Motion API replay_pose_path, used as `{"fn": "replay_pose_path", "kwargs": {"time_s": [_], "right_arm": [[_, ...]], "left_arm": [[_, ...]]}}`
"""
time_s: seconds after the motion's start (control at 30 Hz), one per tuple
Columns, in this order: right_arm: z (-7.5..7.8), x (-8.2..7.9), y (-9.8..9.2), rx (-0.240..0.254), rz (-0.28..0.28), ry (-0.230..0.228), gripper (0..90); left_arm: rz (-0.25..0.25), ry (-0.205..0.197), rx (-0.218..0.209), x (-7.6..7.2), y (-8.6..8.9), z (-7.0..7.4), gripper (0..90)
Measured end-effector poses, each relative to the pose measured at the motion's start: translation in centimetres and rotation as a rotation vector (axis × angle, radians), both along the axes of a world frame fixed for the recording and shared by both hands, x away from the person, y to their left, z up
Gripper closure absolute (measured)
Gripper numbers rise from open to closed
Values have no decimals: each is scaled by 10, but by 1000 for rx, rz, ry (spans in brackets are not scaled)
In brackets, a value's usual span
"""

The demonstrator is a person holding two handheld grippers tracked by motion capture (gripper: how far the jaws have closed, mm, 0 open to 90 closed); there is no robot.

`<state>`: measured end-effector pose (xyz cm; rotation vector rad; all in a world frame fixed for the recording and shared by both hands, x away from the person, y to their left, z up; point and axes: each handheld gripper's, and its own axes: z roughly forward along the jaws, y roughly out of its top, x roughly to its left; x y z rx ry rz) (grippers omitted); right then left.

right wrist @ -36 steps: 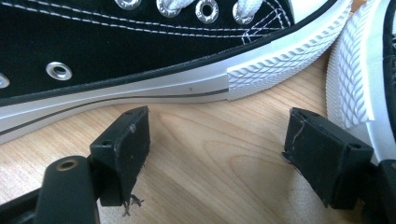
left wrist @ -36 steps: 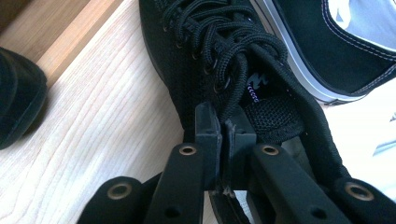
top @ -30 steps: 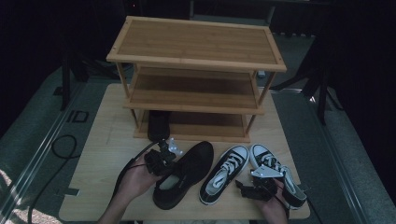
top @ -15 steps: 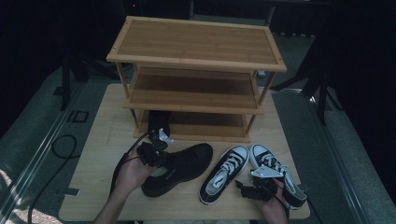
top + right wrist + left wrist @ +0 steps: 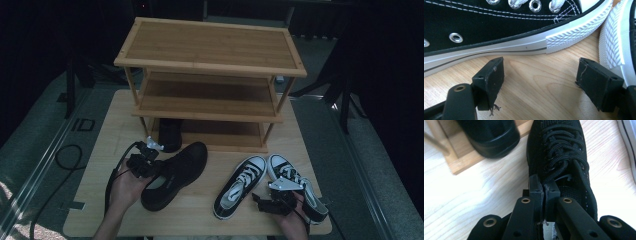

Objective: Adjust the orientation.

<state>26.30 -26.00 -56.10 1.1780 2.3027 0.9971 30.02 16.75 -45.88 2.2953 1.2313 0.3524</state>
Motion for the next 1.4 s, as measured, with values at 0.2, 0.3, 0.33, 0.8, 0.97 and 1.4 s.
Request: {"fn": "replay_pose_path", "kwargs": {"time_s": [0.2, 0.3, 0.33, 0.8, 0.97, 1.4], "right_arm": [[0, 0, 0, 0, 0, 0, 221], [0, 0, 0, 0, 0, 0, 221], [0, 0, 0, 0, 1, -1, 221], [0, 0, 0, 1, -1, 1, 221], [0, 0, 0, 0, 0, 0, 221], [0, 0, 0, -1, 0, 1, 222]], "left_arm": [[-49, -11, -18, -4, 2, 4, 784], [-66, -29, -44, -8, 5, 11, 754], [-69, -31, -48, -9, 7, 13, 752], [-18, -48, -31, -20, 43, 12, 891], [-10, -2, -5, -18, 50, -3, 900], [21, 91, -49, -30, 65, -46, 900]]}}
